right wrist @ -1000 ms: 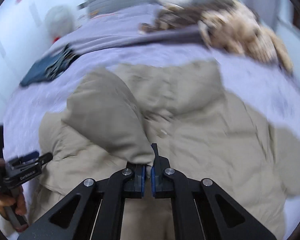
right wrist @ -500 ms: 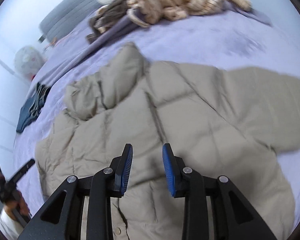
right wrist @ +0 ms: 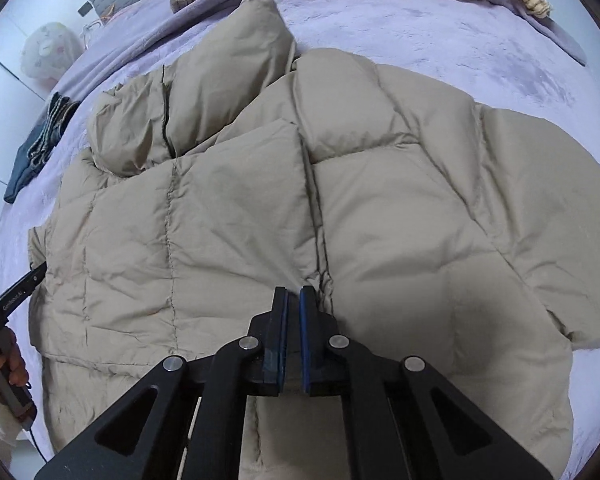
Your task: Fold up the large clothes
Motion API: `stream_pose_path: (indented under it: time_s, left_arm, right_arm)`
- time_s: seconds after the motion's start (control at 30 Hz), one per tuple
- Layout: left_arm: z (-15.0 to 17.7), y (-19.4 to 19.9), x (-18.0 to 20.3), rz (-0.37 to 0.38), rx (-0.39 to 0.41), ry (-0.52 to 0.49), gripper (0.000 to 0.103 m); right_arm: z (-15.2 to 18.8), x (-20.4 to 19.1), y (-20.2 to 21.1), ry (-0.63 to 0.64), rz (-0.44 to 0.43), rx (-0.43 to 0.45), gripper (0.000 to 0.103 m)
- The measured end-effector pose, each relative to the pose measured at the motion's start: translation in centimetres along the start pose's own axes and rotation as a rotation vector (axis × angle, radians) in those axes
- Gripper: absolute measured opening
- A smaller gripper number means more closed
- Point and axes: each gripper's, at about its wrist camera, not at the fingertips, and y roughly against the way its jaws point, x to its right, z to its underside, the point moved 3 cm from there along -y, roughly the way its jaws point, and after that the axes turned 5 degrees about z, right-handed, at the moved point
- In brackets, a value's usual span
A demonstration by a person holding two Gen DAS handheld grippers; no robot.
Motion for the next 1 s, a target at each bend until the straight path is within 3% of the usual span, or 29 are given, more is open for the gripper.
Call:
stream_pose_path:
  time_s: [0.17, 0.23, 0.33, 0.37, 0.4, 0.43, 0.5, 0.63, 0.8, 0.9, 1.0]
  left_arm:
    - [0.6, 3.6, 0.9, 0.039, 0.002, -0.01, 0.053]
    - [1.3, 5.1, 1.8, 0.051, -0.001, -0.03, 0.053]
    - [2.6, 6.9, 3.6, 0.094, -0.024, -0.05, 0.055]
    - [3.1, 7.3, 4.3, 0.108, -0.035, -0.055, 0.063]
    - [3.6, 7.7, 5.1, 0.12, -0.044, -0.059, 0.087]
    - [4.1, 8.3, 6.0, 0.131, -0.038, -0.063, 0.098]
    - [5.0, 9.4, 8.1, 0.146, -0.019, -0.094, 0.099]
    - [6.5, 10.2, 12.5, 0.175, -0.058, -0.141, 0.099]
    - [7.6, 10.5, 17.7, 0.204, -0.092, -0.172, 0.099]
    - [8.3, 10.6, 20.6, 0.211, -0.106, -0.185, 0.099]
    - [8.9, 10.7, 22.8, 0.21, -0.112, -0.2, 0.099]
  right_arm:
    - [1.0, 2.5, 3.0, -0.171, -0.145, -0.02, 0.018]
    - [2.3, 3.3, 3.8, -0.224, -0.186, -0.036, 0.042]
    - [4.1, 4.1, 4.9, -0.277, -0.23, -0.046, 0.05]
    - [4.7, 4.4, 5.2, -0.289, -0.242, -0.05, 0.051]
    - [5.3, 4.6, 5.6, -0.307, -0.255, -0.056, 0.056]
    - [5.9, 4.9, 5.8, -0.321, -0.264, -0.059, 0.062]
    - [7.2, 6.2, 6.6, -0.346, -0.282, -0.055, 0.068]
    - [8.6, 8.8, 7.6, -0.385, -0.303, -0.046, 0.08]
    - [8.9, 12.7, 8.2, -0.451, -0.324, -0.03, 0.083]
    - [9.1, 15.5, 8.3, -0.492, -0.324, -0.016, 0.101]
    - [9.3, 19.1, 8.3, -0.543, -0.318, 0.007, 0.103]
